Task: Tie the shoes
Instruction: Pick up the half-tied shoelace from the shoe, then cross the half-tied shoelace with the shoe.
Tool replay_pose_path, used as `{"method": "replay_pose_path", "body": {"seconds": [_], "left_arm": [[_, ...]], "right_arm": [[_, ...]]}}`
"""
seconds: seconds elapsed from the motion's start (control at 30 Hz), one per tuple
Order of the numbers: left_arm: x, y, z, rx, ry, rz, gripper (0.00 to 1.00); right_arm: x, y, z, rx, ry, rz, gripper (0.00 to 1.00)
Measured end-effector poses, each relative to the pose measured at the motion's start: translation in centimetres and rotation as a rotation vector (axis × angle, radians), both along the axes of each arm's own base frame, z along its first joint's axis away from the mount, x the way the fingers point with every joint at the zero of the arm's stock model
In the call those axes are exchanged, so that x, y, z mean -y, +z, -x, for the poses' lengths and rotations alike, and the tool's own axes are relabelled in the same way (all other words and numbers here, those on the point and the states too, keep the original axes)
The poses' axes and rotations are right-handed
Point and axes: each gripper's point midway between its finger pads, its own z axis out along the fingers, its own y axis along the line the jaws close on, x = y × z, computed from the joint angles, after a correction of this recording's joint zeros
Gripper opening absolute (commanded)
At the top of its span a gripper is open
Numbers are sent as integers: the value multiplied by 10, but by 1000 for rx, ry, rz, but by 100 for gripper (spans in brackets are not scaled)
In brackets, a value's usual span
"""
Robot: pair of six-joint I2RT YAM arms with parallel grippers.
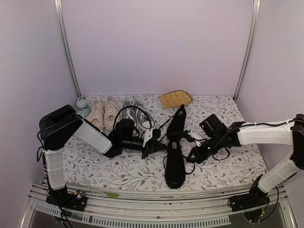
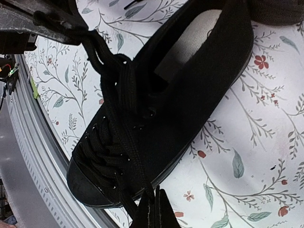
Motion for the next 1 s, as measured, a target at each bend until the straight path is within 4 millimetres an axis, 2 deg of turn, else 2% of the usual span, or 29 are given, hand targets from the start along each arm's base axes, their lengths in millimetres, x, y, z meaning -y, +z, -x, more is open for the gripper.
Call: {"method": "replay_pose_path", "body": {"seconds": [0.1, 0.3, 0.4, 0.5, 0.67, 0.87, 1.0], "left_arm": [[0, -1, 2, 8, -6, -4, 0], [2, -6, 10, 28, -25, -17, 0], [1, -9, 14, 33, -32, -23, 0], [-1, -14, 17, 30, -32, -34, 0], [-3, -17, 17, 33, -27, -41, 0], [-3, -18, 17, 36, -24, -42, 0], [-3, -18, 16, 38, -21, -42, 0]], "right_arm": [[0, -3, 4, -37, 1, -10, 8], [-3, -5, 7, -77, 20, -34, 33], [-9, 4, 7, -79, 45, -75, 37], [-19, 17, 2, -50, 80, -121, 37], [-36, 34, -17, 32, 106, -167, 30], [-53, 31, -38, 73, 122, -177, 29], [-56, 27, -43, 86, 134, -174, 20]]}}
